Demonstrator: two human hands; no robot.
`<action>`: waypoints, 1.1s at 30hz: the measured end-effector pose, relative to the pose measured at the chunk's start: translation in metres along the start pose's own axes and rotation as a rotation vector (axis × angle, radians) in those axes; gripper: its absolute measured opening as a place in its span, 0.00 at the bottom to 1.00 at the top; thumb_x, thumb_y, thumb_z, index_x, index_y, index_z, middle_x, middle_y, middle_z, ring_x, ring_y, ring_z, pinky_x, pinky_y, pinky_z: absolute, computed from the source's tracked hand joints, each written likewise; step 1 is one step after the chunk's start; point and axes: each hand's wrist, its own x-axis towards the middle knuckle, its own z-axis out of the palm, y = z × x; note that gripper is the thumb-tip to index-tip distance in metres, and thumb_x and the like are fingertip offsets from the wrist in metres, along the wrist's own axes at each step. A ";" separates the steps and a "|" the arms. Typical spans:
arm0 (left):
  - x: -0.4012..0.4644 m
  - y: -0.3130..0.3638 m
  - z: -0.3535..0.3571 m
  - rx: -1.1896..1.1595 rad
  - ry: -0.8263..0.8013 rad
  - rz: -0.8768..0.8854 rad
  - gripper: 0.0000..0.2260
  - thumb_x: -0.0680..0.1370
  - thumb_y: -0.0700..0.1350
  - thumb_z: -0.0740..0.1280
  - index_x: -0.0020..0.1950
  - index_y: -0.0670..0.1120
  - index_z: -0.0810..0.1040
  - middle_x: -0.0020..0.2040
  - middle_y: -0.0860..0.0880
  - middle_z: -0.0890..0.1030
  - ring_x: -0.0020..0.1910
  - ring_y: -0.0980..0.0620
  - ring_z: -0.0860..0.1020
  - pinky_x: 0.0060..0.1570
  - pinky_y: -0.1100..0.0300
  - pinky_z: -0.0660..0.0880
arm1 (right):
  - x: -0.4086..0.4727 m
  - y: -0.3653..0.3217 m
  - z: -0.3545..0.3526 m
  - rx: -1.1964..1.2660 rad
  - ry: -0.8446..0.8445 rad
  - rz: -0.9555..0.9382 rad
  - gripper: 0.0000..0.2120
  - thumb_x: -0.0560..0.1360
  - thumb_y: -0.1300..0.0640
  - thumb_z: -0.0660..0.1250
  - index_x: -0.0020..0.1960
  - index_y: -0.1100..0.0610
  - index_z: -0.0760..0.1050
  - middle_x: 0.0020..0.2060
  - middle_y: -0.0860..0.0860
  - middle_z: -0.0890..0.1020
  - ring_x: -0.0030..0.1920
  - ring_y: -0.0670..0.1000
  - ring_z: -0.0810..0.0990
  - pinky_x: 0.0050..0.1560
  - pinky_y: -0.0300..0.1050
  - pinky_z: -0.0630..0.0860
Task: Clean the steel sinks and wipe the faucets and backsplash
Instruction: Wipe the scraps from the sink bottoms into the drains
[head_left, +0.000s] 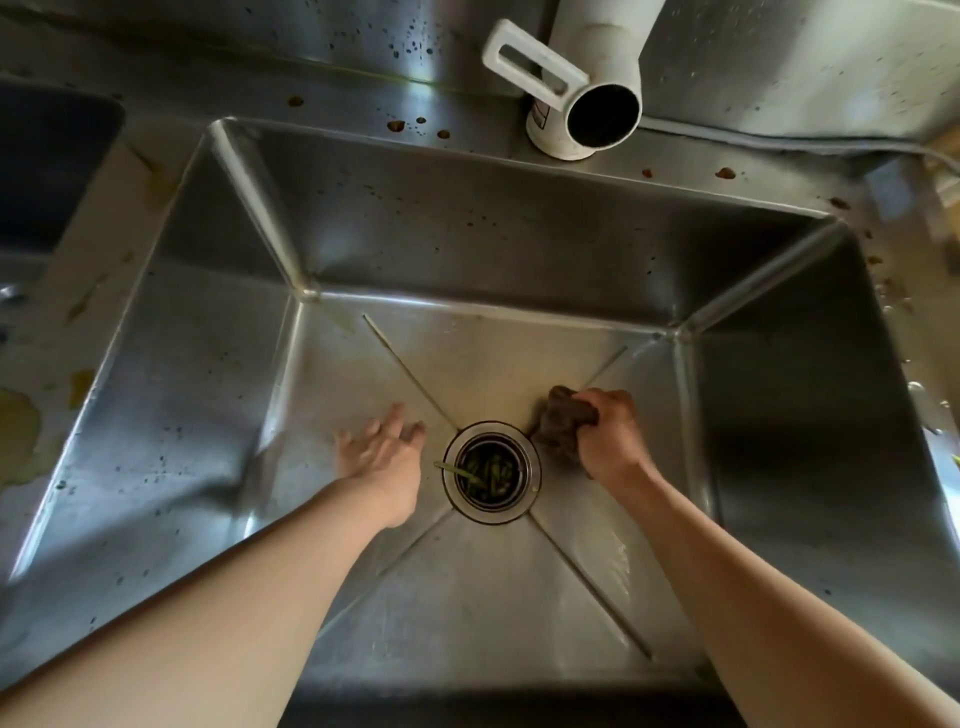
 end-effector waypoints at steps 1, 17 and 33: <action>0.001 0.001 0.000 0.003 -0.008 0.001 0.40 0.71 0.36 0.66 0.78 0.51 0.49 0.78 0.47 0.41 0.75 0.44 0.53 0.71 0.44 0.55 | 0.000 0.007 0.003 -0.035 -0.004 0.084 0.21 0.66 0.62 0.59 0.55 0.45 0.77 0.58 0.56 0.74 0.53 0.58 0.78 0.57 0.49 0.77; -0.011 0.002 0.002 0.031 -0.053 0.028 0.39 0.71 0.35 0.65 0.77 0.51 0.50 0.78 0.46 0.45 0.75 0.44 0.56 0.72 0.43 0.53 | -0.067 -0.018 0.032 0.201 0.071 0.257 0.16 0.71 0.64 0.58 0.58 0.59 0.72 0.56 0.59 0.71 0.49 0.60 0.77 0.55 0.52 0.77; -0.022 0.002 0.011 0.021 -0.139 0.034 0.42 0.72 0.32 0.64 0.78 0.55 0.46 0.78 0.47 0.36 0.77 0.44 0.48 0.73 0.44 0.51 | -0.049 -0.024 0.054 0.217 -0.082 0.480 0.20 0.72 0.59 0.68 0.62 0.59 0.69 0.62 0.59 0.68 0.56 0.60 0.76 0.60 0.50 0.75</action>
